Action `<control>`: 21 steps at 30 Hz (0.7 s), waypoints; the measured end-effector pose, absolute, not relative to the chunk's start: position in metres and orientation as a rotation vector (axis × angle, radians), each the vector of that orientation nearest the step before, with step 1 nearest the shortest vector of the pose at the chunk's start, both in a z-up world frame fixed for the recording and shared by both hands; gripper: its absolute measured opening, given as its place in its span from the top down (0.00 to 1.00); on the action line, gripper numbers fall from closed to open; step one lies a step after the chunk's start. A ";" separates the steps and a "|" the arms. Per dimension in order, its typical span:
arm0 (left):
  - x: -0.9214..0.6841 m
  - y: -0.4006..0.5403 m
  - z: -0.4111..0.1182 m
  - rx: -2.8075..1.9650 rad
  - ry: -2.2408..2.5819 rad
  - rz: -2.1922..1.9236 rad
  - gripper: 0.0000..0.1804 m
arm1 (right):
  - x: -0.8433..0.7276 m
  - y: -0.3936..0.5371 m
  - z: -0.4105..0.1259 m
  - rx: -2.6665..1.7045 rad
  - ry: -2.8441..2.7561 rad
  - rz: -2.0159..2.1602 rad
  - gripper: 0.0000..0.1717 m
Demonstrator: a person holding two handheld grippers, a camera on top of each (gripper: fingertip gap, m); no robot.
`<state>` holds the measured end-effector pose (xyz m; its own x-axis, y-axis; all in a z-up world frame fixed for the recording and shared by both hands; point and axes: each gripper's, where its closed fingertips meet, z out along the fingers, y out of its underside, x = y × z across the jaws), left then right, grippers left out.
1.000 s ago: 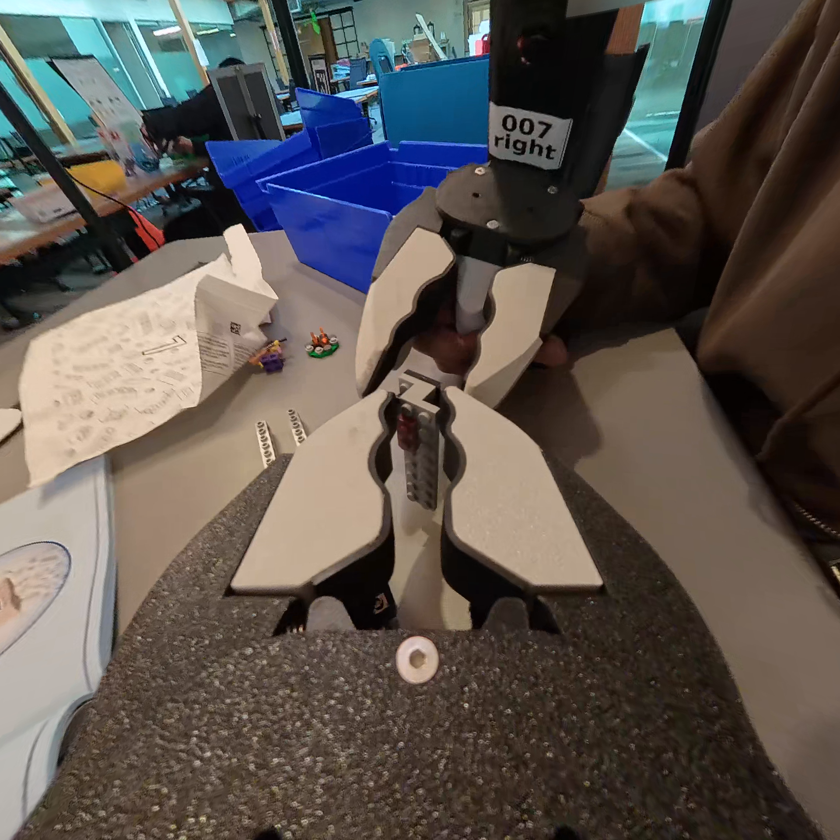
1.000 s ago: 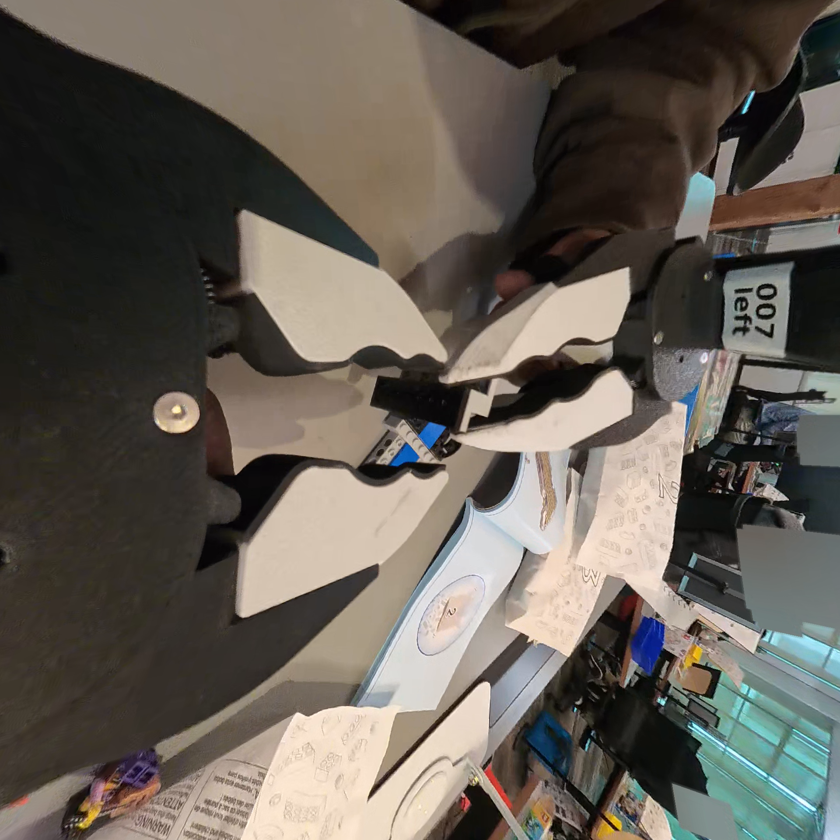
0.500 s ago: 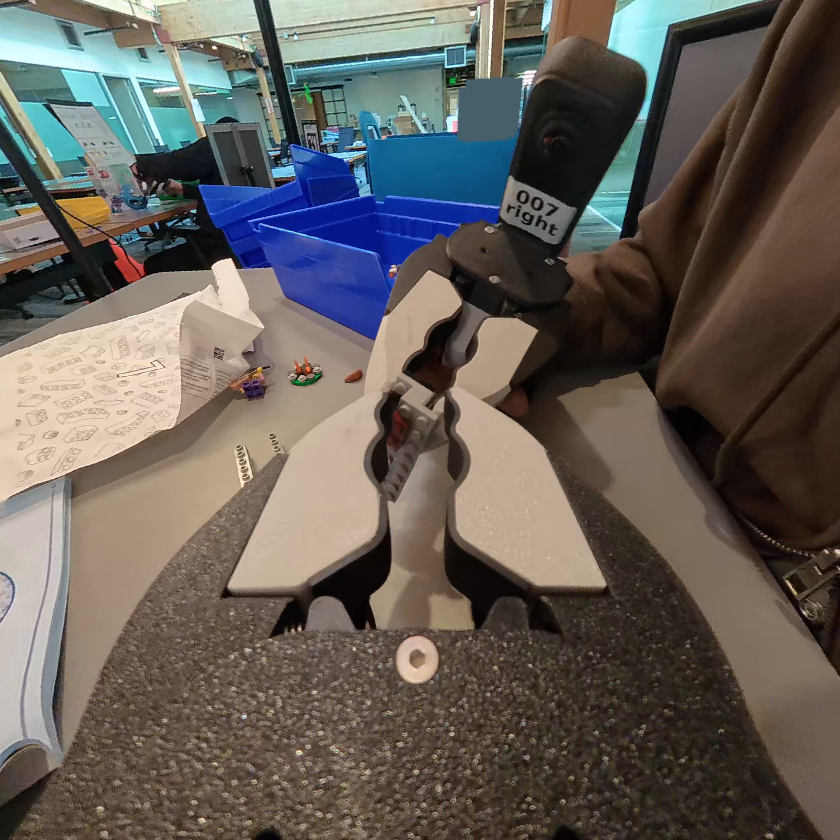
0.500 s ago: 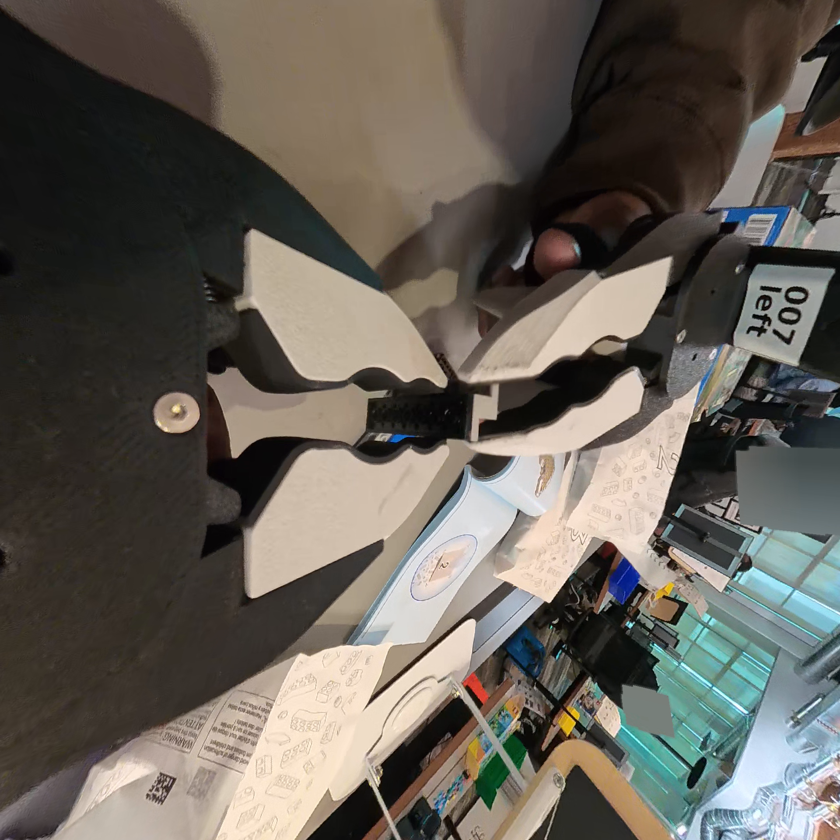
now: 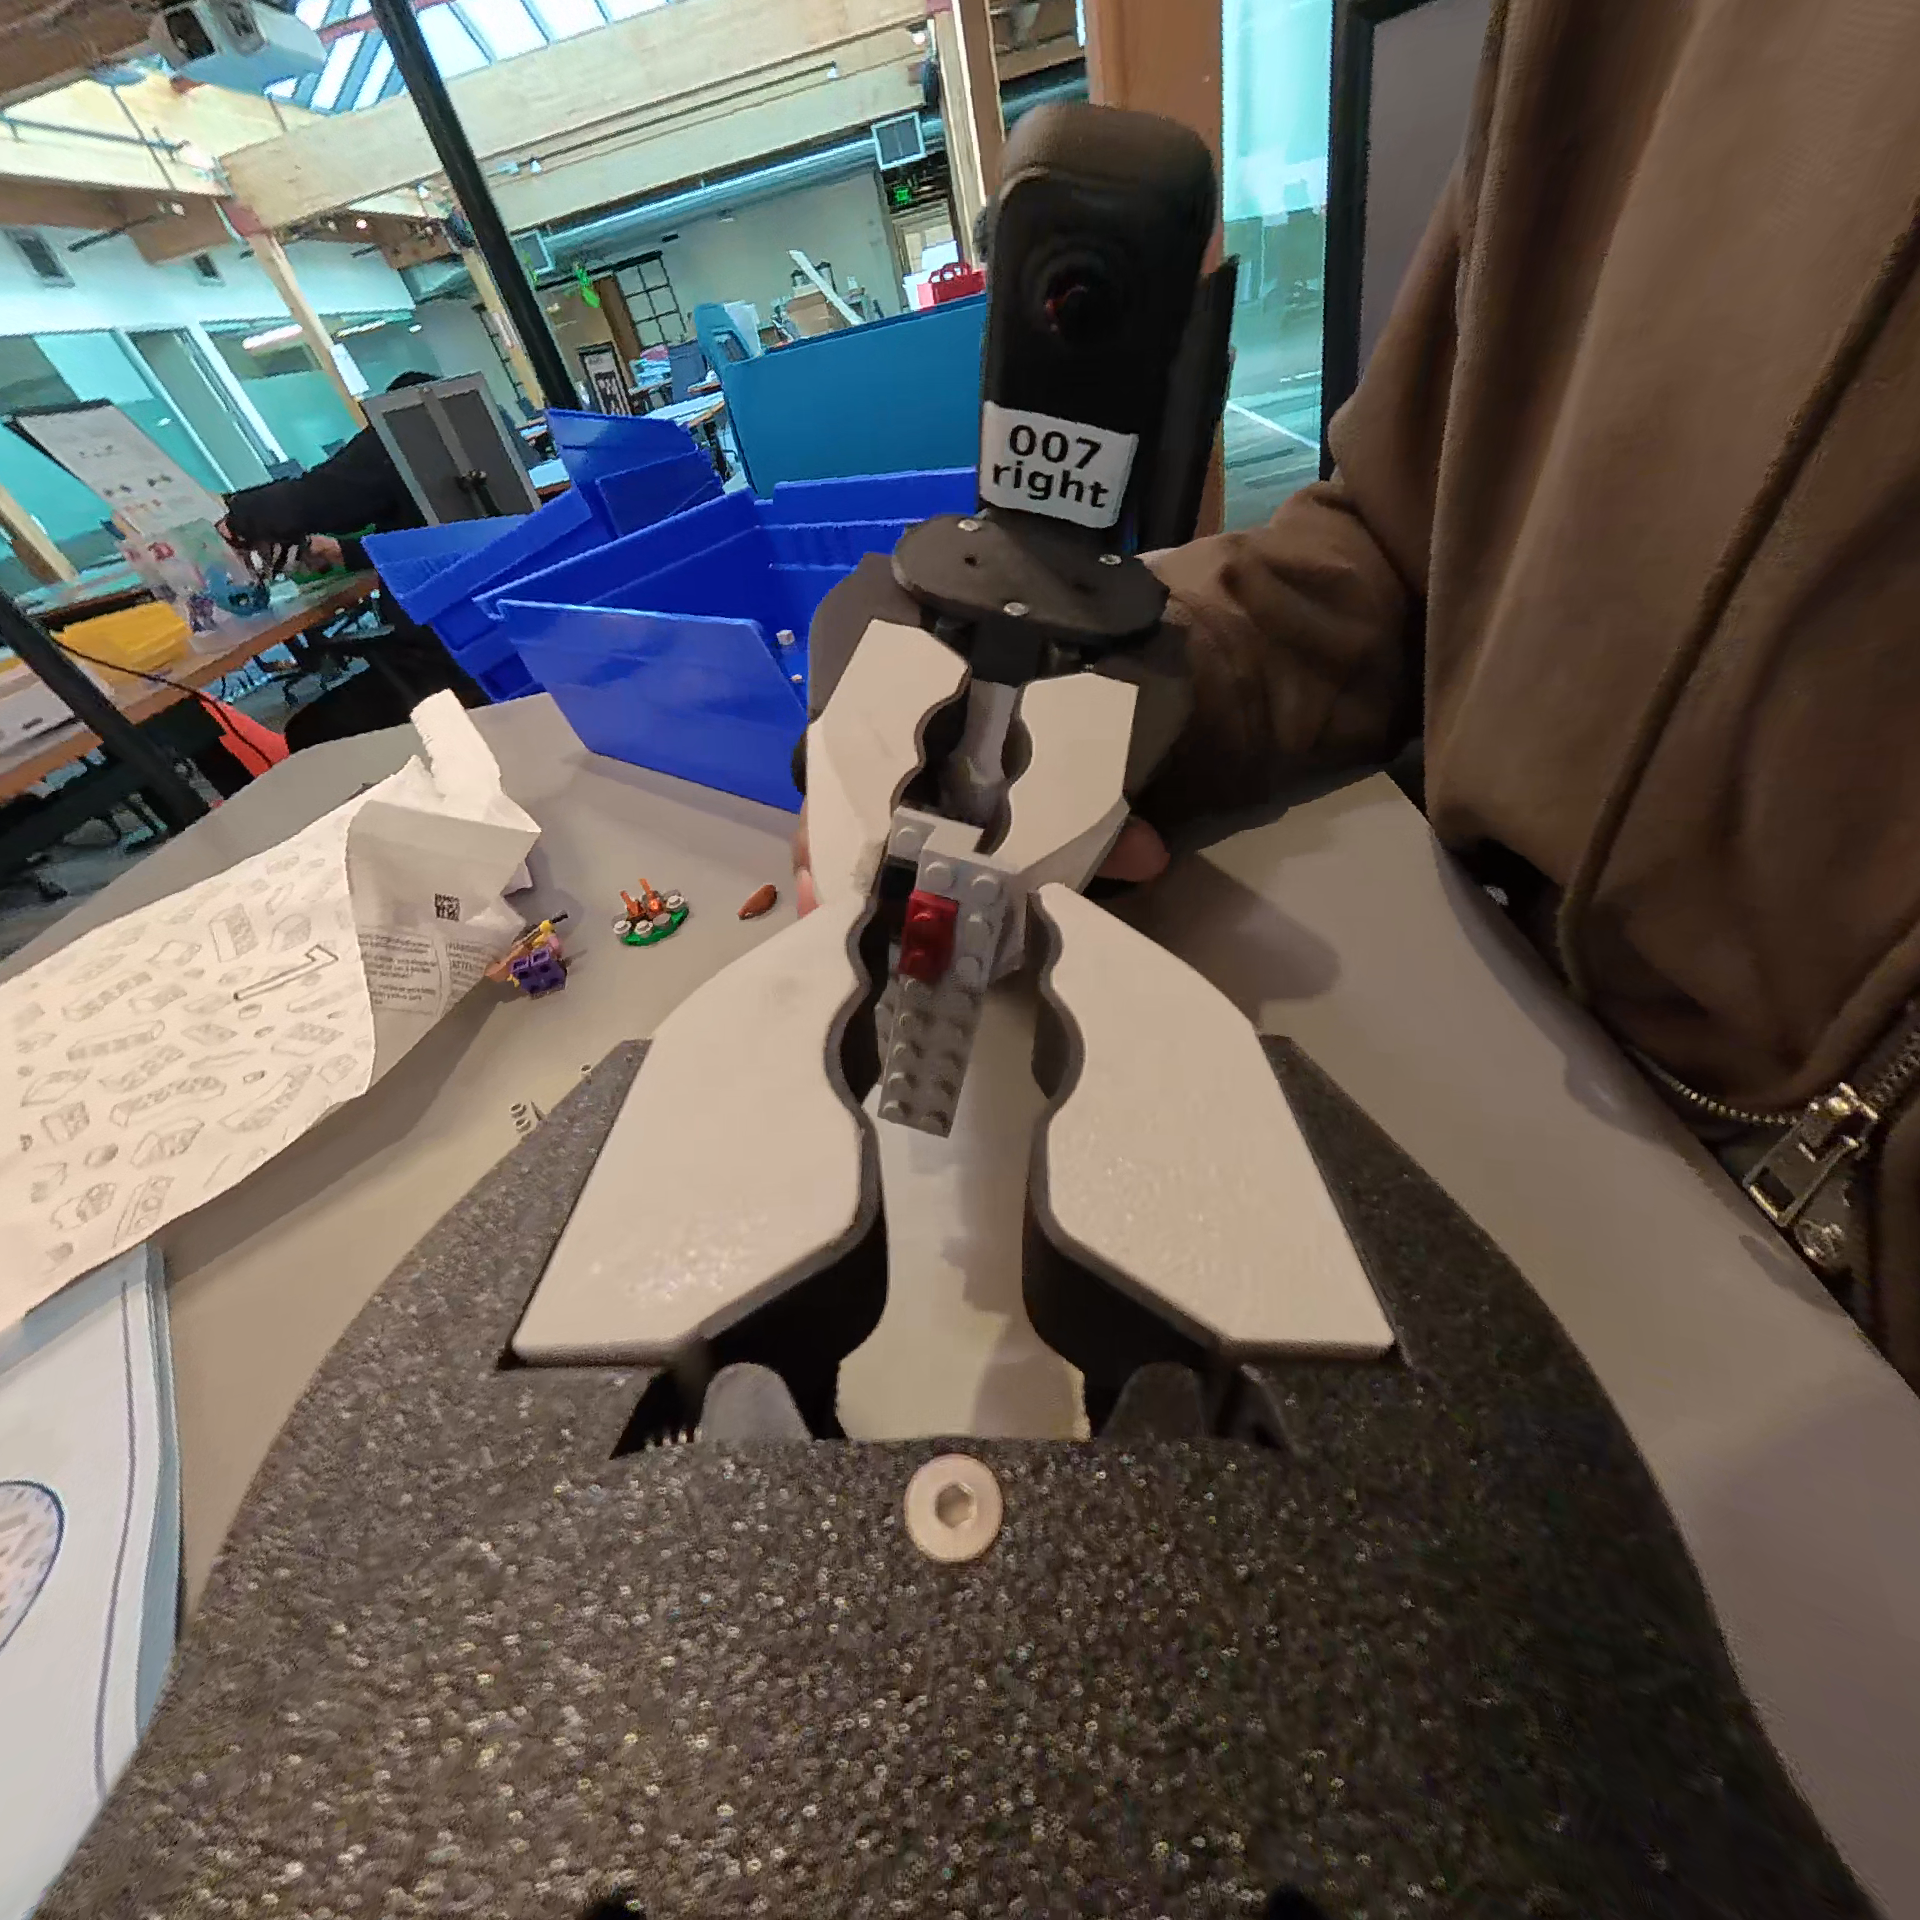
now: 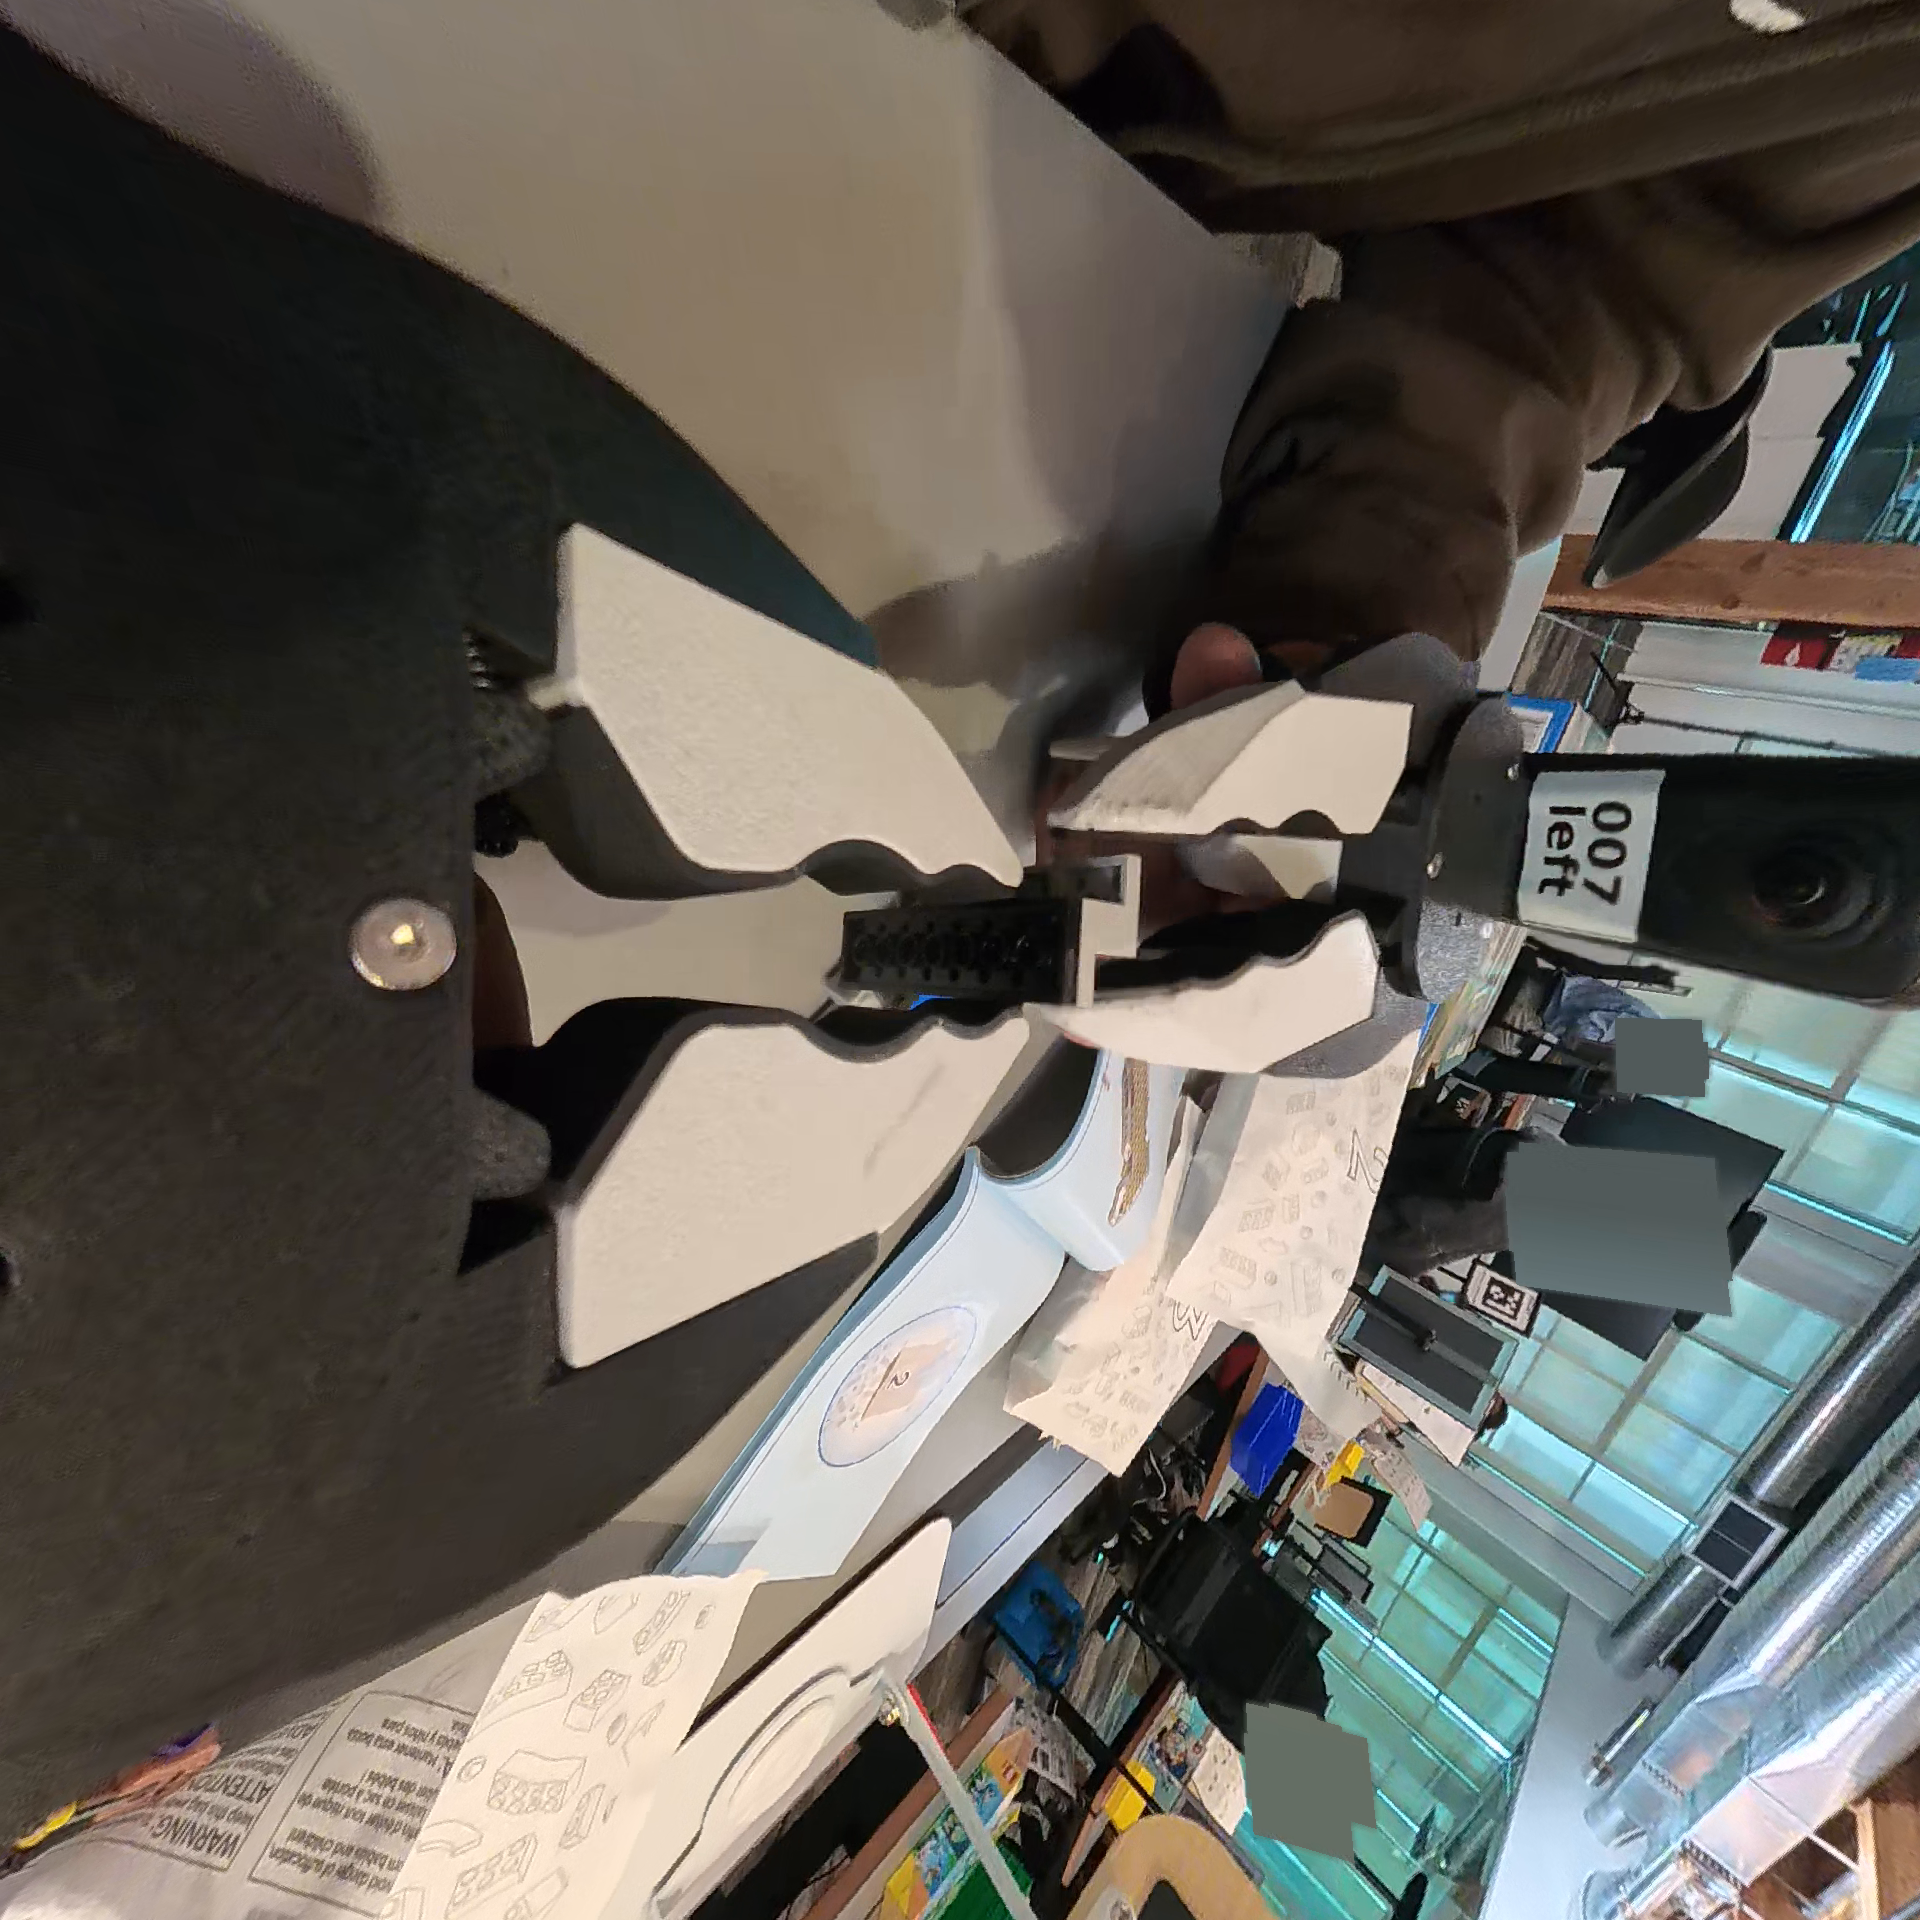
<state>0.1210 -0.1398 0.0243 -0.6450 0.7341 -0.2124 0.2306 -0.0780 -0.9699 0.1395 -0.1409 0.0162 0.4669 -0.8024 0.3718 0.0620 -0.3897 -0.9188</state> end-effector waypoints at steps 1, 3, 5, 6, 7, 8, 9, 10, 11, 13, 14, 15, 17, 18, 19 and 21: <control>0.120 -0.139 0.024 -1.055 -1.815 1.779 0.87 | 0.139 -0.140 0.016 -1.714 0.635 -1.078 0.90; 0.119 -0.139 0.024 -1.079 -1.818 1.799 0.87 | 0.139 -0.140 0.016 -1.715 0.634 -1.073 0.90; 0.118 -0.139 0.023 -1.096 -1.821 1.812 0.88 | 0.139 -0.139 0.015 -1.725 0.632 -1.071 0.90; 0.118 -0.140 0.023 -1.095 -1.830 1.823 0.90 | 0.139 -0.138 0.014 -1.731 0.631 -1.071 0.90; 0.119 -0.139 0.022 -1.104 -1.834 1.820 0.90 | 0.139 -0.138 0.014 -1.736 0.630 -1.072 0.90; 0.119 -0.140 0.021 -1.111 -1.842 1.814 0.90 | 0.140 -0.138 0.013 -1.740 0.634 -1.072 0.90; 0.121 -0.141 0.021 -1.103 -1.860 1.816 0.91 | 0.140 -0.139 0.012 -1.743 0.644 -1.075 0.90; 0.122 -0.143 0.021 -1.088 -1.874 1.810 0.91 | 0.141 -0.140 0.012 -1.742 0.656 -1.083 0.90; 0.123 -0.143 0.021 -1.071 -1.877 1.801 0.91 | 0.141 -0.141 0.013 -1.736 0.661 -1.089 0.89; 0.126 -0.145 0.021 -1.042 -1.884 1.806 0.91 | 0.140 -0.143 0.018 -1.699 0.663 -1.085 0.89; 0.126 -0.145 0.021 -1.034 -1.880 1.812 0.91 | 0.139 -0.144 0.020 -1.681 0.668 -1.074 0.89; 0.127 -0.145 0.022 -1.029 -1.879 1.813 0.91 | 0.138 -0.145 0.022 -1.667 0.673 -1.060 0.89; 0.128 -0.146 0.022 -1.023 -1.886 1.824 0.91 | 0.137 -0.147 0.023 -1.647 0.692 -1.035 0.88; 0.128 -0.146 0.023 -1.028 -1.886 1.833 0.91 | 0.137 -0.147 0.023 -1.641 0.701 -1.016 0.88; 0.128 -0.146 0.022 -1.035 -1.884 1.837 0.91 | 0.137 -0.147 0.023 -1.636 0.709 -0.992 0.88; 0.127 -0.145 0.022 -1.039 -1.882 1.832 0.91 | 0.135 -0.146 0.024 -1.622 0.713 -0.944 0.88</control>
